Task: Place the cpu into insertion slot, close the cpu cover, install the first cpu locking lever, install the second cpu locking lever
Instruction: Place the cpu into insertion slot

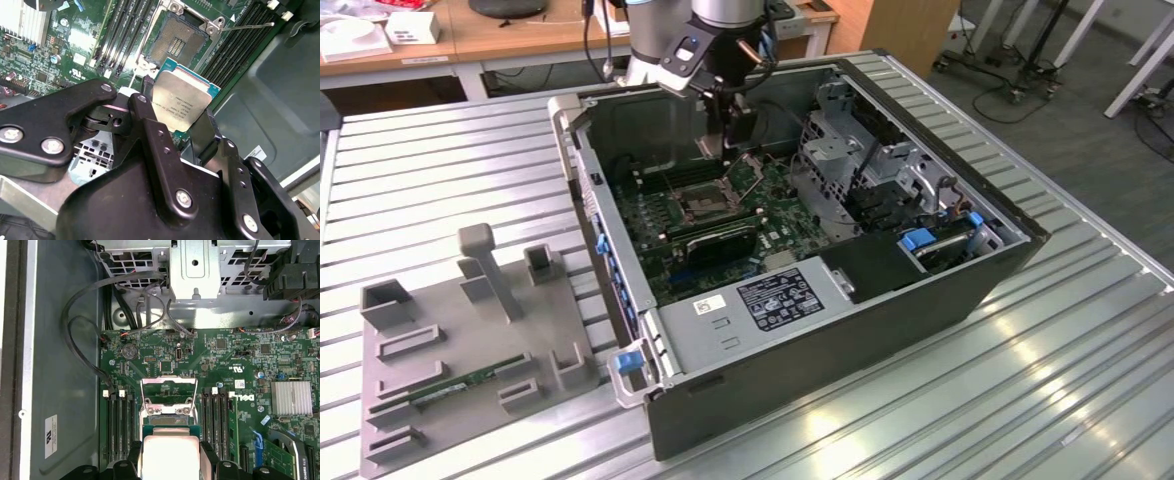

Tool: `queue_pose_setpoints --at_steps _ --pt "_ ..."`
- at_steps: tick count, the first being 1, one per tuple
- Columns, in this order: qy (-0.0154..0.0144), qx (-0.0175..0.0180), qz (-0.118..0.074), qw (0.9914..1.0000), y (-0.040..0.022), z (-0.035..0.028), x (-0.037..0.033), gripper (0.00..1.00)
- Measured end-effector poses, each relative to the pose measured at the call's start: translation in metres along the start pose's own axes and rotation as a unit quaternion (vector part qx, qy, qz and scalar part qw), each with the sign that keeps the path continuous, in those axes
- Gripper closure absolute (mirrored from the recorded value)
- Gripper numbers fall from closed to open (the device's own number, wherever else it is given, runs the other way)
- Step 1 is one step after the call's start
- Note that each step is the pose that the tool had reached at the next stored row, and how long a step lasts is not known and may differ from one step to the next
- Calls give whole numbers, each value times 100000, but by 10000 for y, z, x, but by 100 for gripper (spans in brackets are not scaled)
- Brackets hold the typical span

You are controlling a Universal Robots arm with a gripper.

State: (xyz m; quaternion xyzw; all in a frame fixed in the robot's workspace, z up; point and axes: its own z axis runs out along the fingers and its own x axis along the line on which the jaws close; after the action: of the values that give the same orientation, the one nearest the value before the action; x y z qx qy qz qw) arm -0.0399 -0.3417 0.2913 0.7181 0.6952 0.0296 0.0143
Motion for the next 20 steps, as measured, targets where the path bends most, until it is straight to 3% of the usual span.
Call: queue_pose_setpoints --at_steps 8,15,19,20 --pt "-17 -4 -2 100000 -20 126 -3 46" --pt "-20 8 -4 100000 -22 134 -3 46" --pt "-81 576 6 99998 -23 150 -4 46" --pt "-94 580 6 99998 -23 149 -4 46"
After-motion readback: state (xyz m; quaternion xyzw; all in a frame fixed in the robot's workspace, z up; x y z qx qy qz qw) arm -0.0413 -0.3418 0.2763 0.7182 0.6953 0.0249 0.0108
